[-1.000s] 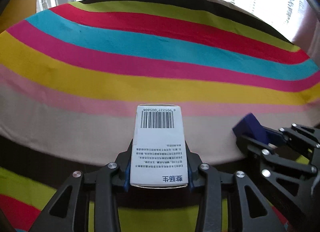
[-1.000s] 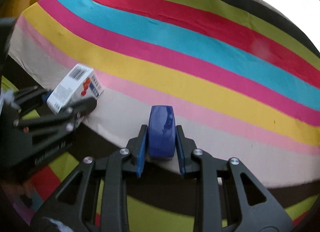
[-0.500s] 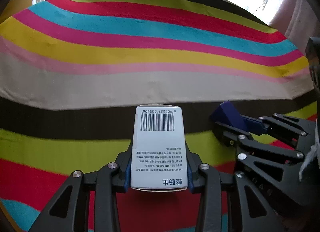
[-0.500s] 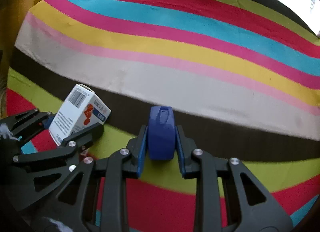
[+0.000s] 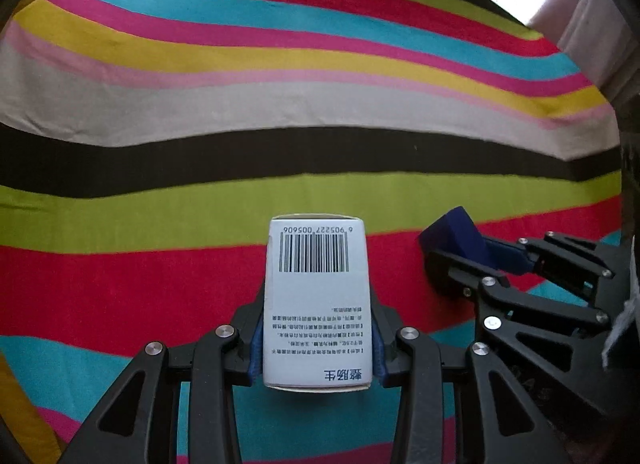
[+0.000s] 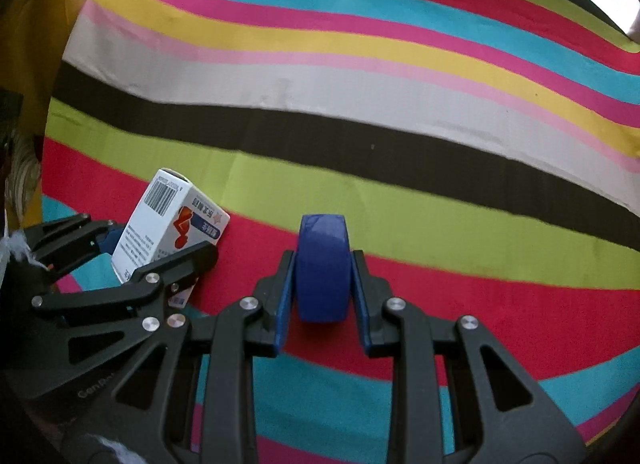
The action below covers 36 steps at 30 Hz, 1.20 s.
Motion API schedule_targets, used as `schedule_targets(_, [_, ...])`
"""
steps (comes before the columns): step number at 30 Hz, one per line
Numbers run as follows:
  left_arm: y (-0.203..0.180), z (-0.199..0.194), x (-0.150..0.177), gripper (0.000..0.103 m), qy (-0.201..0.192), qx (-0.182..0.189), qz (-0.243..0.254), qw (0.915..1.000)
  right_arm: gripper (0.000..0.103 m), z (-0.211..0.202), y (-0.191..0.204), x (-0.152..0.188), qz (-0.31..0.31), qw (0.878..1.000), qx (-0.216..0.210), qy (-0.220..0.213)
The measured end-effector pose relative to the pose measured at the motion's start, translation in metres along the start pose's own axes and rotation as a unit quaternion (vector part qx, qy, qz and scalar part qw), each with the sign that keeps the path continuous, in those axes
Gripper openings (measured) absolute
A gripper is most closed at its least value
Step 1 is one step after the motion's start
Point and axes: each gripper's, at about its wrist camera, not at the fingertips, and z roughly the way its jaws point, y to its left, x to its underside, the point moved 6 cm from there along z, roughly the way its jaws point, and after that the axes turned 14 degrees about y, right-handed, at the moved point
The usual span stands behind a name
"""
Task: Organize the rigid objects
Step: 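Carry the barcode box and blue cap over the white open box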
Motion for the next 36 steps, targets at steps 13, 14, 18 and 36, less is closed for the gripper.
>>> schedule_targets(13, [0.004, -0.026, 0.045, 0.041, -0.024, 0.011, 0.013, 0.9996, 0.030, -0.024, 0.020, 0.053, -0.013, 1.000, 0.002, -0.013])
schedule_targets(14, [0.003, -0.029, 0.048, 0.041, -0.031, 0.008, 0.016, 0.9994, 0.030, -0.026, 0.020, 0.056, -0.014, 1.000, 0.003, -0.019])
schedule_targets(18, [-0.001, -0.039, 0.058, 0.041, -0.054, 0.001, 0.022, 0.9983, 0.030, -0.036, 0.021, 0.065, -0.011, 0.999, 0.001, -0.041])
schedule_targets(36, [-0.006, -0.079, 0.114, 0.041, -0.110, 0.019, 0.043, 0.9928, 0.030, -0.099, 0.048, 0.125, -0.034, 0.993, -0.017, -0.112])
